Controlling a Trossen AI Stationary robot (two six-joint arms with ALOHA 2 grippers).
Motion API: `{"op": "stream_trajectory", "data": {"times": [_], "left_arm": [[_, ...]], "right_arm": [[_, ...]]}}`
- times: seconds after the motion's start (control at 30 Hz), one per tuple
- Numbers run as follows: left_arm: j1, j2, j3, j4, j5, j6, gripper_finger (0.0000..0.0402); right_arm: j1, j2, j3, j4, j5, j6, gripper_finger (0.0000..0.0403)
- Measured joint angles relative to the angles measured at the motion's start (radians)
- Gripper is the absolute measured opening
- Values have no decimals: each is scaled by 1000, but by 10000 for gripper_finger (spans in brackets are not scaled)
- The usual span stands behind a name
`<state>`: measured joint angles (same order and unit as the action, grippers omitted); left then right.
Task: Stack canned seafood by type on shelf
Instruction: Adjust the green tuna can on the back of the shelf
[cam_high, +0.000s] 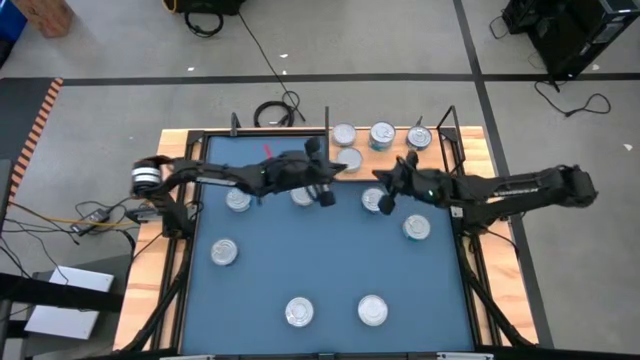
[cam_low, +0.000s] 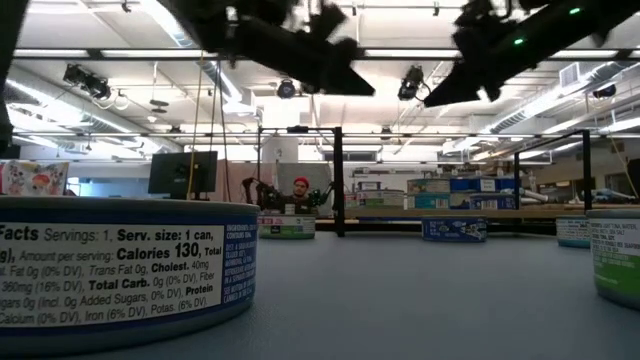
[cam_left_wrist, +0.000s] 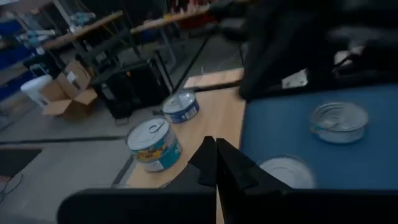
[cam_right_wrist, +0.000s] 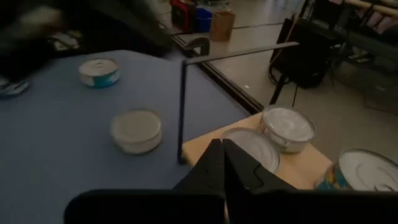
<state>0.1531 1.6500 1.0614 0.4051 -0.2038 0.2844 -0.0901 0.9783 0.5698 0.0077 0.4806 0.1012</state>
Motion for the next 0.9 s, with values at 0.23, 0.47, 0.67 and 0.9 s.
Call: {"op": "stream_trajectory", "data": {"times": [0.23,0.47,0.67,0.9], "left_arm": [[-69,-188,-233,75,1,-5,1],[-139,-269,-340,82,0,0,1],[-182,-279,-405,144,-1,-1,1],[-211,-279,-508,328,-1,-8,1]], "right_arm": [[-179,172,136,4,-143,-32,0],[-306,396,316,-9,-255,-49,0],[-383,578,460,-45,-278,-59,0],[-469,720,542,-105,-277,1,0]]}}
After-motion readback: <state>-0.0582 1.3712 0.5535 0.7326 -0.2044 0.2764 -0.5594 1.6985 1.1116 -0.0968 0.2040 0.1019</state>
